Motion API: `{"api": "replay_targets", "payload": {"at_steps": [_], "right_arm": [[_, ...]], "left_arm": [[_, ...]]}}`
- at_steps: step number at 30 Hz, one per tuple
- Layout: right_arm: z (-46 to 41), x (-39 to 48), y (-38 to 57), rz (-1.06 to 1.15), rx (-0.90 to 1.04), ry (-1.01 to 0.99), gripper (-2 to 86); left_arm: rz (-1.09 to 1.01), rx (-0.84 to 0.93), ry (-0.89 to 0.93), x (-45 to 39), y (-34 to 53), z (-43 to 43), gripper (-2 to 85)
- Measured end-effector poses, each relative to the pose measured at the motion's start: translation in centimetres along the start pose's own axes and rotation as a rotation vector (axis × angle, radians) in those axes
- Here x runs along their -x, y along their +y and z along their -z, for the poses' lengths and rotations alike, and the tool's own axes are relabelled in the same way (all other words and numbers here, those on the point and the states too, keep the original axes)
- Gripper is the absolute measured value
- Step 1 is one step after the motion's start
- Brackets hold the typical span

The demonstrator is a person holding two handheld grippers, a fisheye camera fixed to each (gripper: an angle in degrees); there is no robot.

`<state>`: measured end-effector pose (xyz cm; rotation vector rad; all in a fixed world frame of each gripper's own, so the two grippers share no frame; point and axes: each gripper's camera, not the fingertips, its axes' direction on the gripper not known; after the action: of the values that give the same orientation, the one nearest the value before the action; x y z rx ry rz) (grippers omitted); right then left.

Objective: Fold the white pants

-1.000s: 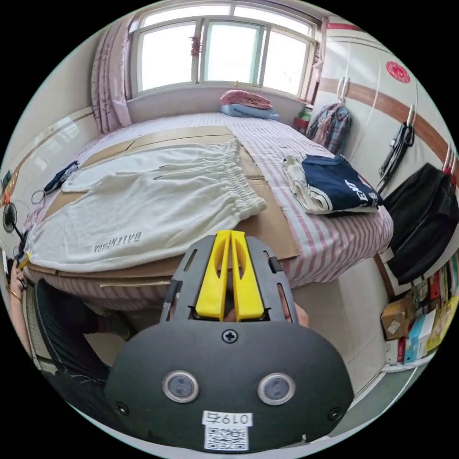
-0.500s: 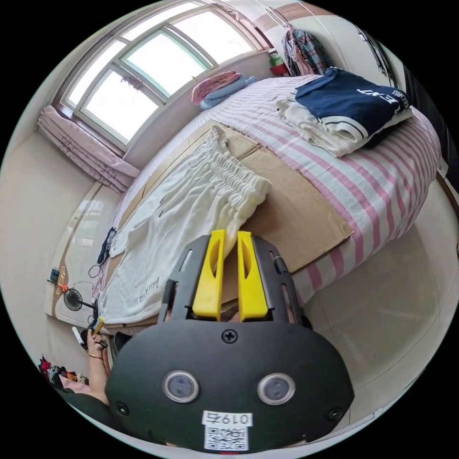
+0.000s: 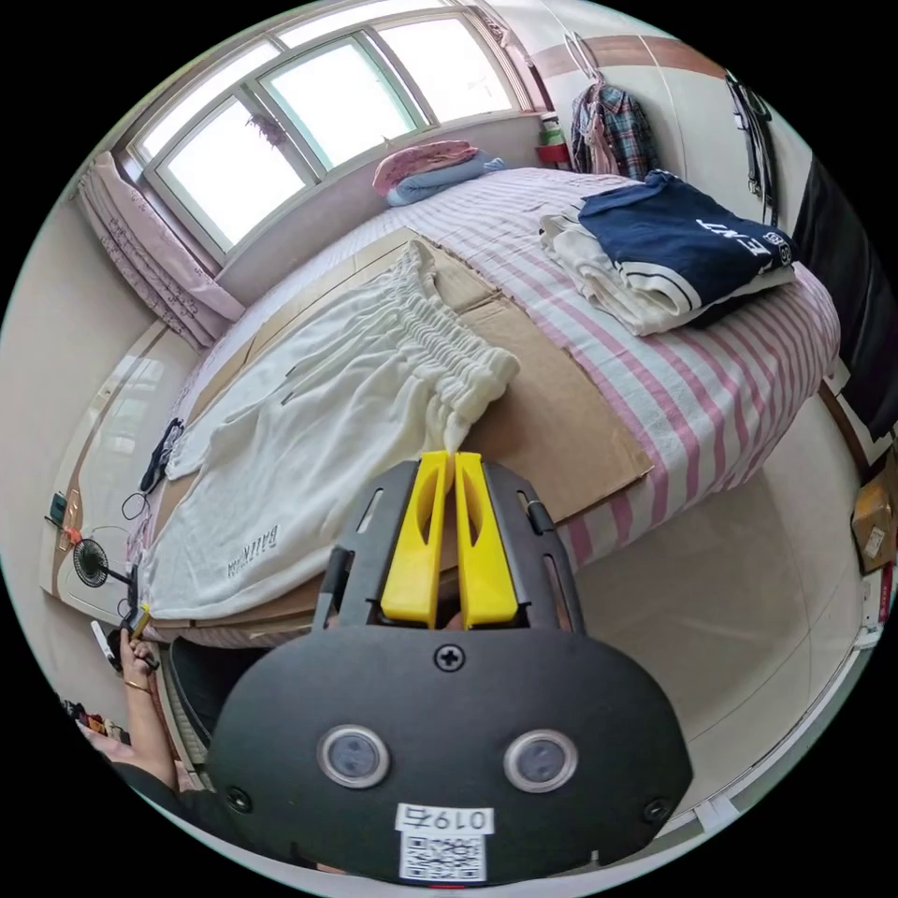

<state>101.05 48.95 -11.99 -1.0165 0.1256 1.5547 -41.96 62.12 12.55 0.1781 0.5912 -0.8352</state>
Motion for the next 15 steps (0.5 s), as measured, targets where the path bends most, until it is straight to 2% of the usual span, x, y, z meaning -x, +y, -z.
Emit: {"api": "replay_targets", "payload": {"at_steps": [4,8,12,15], "right_arm": [[0.4,2.2,1.8,0.055,0.011,0.073,-0.5],[0.4,3.2,3.9,0.046,0.027,0.06,0.8],[1.3,4.9,5.7,0.102,0.044,0.092,7.1],[3.8,4.8,8.4,0.134,0.033,0.079,8.1]], "left_arm": [[-0.029,0.009,-0.034,-1.9,0.2,0.5,0.8],[-0.068,0.011,-0.054,-4.1,0.4,0.8,1.1],[-0.083,0.011,0.032,-5.1,0.5,1.5,1.8],[-0.044,-0.049,0.13,-4.6,1.0,3.4,2.6]]}}
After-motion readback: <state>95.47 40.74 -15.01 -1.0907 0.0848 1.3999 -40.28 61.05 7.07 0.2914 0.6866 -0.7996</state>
